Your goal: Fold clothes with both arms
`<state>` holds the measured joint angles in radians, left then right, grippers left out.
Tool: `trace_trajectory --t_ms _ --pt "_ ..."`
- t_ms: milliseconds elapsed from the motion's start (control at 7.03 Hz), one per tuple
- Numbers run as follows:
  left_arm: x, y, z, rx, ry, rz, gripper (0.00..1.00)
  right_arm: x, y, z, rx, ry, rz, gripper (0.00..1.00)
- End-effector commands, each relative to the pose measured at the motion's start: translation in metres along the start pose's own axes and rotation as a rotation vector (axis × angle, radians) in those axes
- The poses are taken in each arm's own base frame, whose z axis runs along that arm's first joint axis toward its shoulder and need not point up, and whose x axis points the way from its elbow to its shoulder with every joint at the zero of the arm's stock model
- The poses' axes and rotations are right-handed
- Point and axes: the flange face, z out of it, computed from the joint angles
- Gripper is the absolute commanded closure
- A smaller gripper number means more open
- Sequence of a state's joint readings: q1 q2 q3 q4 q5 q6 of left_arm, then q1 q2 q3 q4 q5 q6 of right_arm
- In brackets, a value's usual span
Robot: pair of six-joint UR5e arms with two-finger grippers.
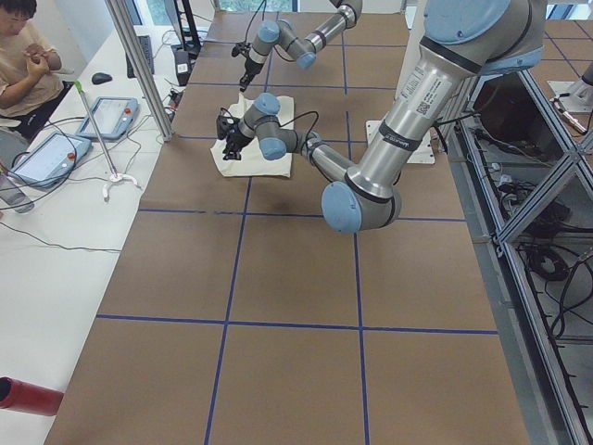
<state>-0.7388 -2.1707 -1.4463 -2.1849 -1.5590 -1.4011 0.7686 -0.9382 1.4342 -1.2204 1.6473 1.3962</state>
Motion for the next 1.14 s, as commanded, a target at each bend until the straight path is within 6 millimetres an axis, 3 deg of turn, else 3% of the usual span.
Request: trace_trajectory --t_ms 0,142,284,426,711,995 --pt "-0.004 0.006 -0.031 -0.004 0.036 0.002 0.58 0.026 0.017 -0.069 -0.088 -0.123 0.033 0.50" --pt "-0.003 0.008 -0.035 -0.029 0.044 -0.002 0.57 0.055 0.048 -0.085 -0.119 -0.134 0.075 0.39" --pt "0.002 0.010 -0.050 -0.038 0.074 -0.008 0.57 0.064 0.072 -0.080 -0.153 -0.118 0.084 0.38" --pt "-0.007 0.014 -0.051 -0.058 0.075 -0.006 0.57 0.071 0.084 -0.084 -0.171 -0.114 0.117 0.38" --pt "-0.001 0.013 -0.060 -0.058 0.090 -0.009 0.55 0.093 0.091 -0.079 -0.201 -0.082 0.164 0.39" --pt "-0.002 0.013 -0.058 -0.057 0.085 -0.009 0.53 0.093 0.102 -0.078 -0.236 -0.070 0.221 0.39"
